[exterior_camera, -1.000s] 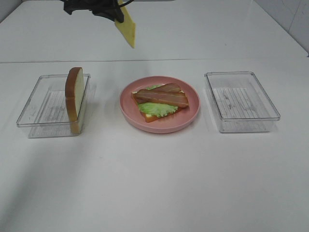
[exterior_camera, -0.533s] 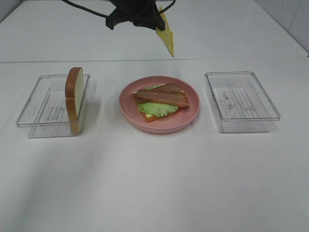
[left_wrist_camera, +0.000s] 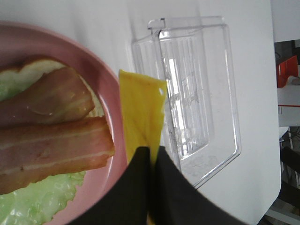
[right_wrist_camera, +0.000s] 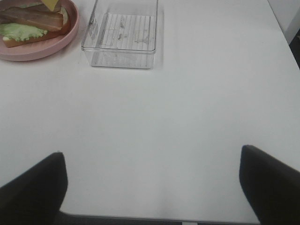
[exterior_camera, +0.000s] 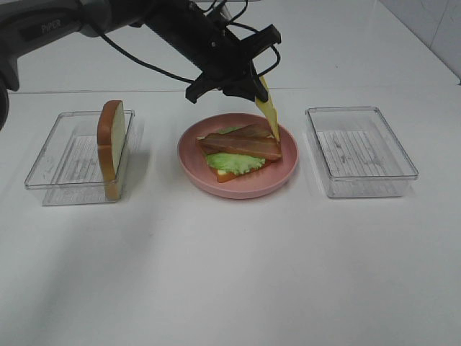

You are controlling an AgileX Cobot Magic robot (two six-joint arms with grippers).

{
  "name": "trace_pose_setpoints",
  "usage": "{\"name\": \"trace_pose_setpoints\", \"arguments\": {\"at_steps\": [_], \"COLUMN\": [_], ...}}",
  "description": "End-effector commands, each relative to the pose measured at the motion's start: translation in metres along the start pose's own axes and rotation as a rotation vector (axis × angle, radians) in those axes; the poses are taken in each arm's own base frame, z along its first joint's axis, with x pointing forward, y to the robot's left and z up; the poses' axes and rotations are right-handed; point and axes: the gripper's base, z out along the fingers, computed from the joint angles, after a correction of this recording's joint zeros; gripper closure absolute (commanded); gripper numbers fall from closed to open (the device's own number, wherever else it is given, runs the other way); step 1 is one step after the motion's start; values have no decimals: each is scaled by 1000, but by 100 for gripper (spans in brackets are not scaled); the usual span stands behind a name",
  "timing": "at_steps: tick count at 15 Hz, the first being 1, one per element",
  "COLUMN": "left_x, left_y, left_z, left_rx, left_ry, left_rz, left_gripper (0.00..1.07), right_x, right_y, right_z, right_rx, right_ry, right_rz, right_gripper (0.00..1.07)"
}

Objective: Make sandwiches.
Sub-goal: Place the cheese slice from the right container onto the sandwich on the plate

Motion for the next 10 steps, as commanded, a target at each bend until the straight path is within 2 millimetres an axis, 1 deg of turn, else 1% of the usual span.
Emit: {"name": "trace_pose_setpoints", "arguments": {"at_steps": [1, 2, 3, 5, 6, 9, 10], "left_x": [8, 11, 11, 11, 11, 9, 7], "left_y": [5, 12, 14, 25, 27, 28, 27], "left_z": [11, 13, 13, 11, 10, 10, 11], "left_rx": [-11, -68, -91, -214, -240, -248, -242], "left_ry": [67, 92, 92, 100, 96, 79, 59], "left_rz": [-18, -29, -31, -20, -6, 6, 8], "left_gripper": [107, 107, 107, 107, 107, 107, 104], "right_x": [2, 2, 2, 2, 2, 2, 2], "right_y": [0, 0, 0, 0, 0, 0, 0], "right_z": [-2, -2, -2, -2, -2, -2, -2], "right_rx": [6, 6, 6, 6, 6, 6, 6], "right_ry": [-37, -37, -37, -37, -37, -37, -37], "right_rz": [-8, -8, -8, -8, -8, -8, -8], "right_gripper": [11, 11, 11, 11, 11, 11, 11]}}
